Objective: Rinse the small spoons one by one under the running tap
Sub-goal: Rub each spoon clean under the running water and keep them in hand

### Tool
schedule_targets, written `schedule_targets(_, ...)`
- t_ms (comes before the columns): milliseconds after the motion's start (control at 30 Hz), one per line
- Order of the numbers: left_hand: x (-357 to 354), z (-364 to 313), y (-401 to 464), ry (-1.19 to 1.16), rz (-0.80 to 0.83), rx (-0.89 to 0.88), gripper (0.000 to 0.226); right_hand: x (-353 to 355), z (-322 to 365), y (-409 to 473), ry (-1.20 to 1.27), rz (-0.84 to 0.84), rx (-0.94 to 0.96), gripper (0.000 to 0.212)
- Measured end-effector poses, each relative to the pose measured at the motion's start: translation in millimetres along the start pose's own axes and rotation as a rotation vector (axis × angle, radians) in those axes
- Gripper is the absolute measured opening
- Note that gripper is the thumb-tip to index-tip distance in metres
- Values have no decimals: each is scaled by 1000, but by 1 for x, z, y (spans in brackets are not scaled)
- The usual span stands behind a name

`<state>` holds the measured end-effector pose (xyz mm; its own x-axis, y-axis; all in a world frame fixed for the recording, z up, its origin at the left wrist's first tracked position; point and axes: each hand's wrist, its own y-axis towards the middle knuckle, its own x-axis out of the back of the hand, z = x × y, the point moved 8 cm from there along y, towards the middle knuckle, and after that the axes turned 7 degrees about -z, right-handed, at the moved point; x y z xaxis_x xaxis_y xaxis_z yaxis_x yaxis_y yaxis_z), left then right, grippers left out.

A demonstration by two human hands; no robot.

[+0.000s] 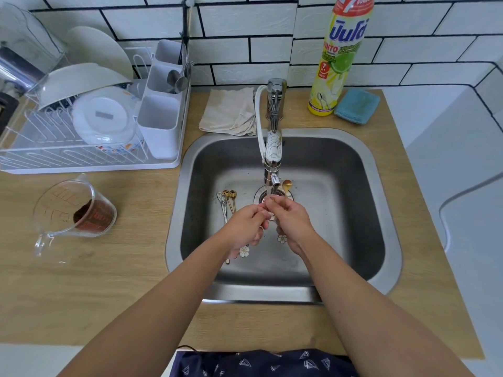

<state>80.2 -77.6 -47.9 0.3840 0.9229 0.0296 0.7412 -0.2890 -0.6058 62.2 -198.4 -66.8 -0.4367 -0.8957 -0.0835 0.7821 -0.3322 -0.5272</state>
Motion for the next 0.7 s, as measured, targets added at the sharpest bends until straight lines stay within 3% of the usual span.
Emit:
schedule_targets(67, 3, -2, 0, 83, -21, -20, 19, 1, 2, 1, -23, -48, 5, 16)
schedule_targets(200, 13, -20, -4, 1035, -266, -406, 18, 4, 10, 2, -175, -131, 71, 20)
schedule_targets(267, 13, -23, -8, 1149, -347, -489, 18, 2, 11, 1, -218, -103, 78, 17)
schedule_targets(367, 15, -22, -6, 974, -297, -479, 21, -4, 7, -3, -41, 25, 26, 19)
schedule_targets(467, 12, -2, -4, 220, -41, -144, 25, -7, 5, -7, 52, 87, 8, 22)
schedule_targets(500, 9, 2, -6, 65, 14, -54, 26, -7, 5, -6, 55, 83, 9, 21)
schedule_targets(633, 10, 8, -12, 58, 56, 11, 28, 0, 4, -1, -18, -16, -25, 21)
schedule_targets(700, 10, 10, -14, 19, 80, 28, 29, -1, 2, 0, -1, 12, -49, 20)
